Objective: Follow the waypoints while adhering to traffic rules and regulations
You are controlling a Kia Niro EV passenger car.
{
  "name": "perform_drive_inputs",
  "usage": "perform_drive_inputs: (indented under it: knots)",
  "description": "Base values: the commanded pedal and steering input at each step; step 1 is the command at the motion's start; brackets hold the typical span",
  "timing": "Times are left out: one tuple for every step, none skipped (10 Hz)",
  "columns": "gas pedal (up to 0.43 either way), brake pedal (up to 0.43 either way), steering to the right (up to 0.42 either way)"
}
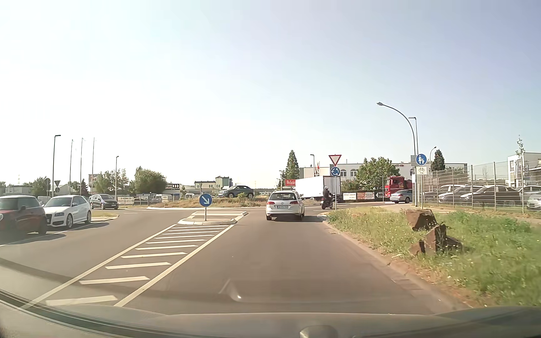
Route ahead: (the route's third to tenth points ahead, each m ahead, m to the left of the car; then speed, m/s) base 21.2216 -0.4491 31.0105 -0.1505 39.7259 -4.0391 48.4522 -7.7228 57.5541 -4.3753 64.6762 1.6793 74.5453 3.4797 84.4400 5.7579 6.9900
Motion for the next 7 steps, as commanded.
perform_drive_inputs:
  knots:
    - [0.0,0.03,-0.016]
    - [0.0,0.03,-0.013]
    - [0.0,0.03,-0.011]
    - [0.0,0.03,-0.012]
    - [0.0,0.03,-0.011]
    - [0.0,0.03,-0.011]
    - [0.0,0.03,-0.011]
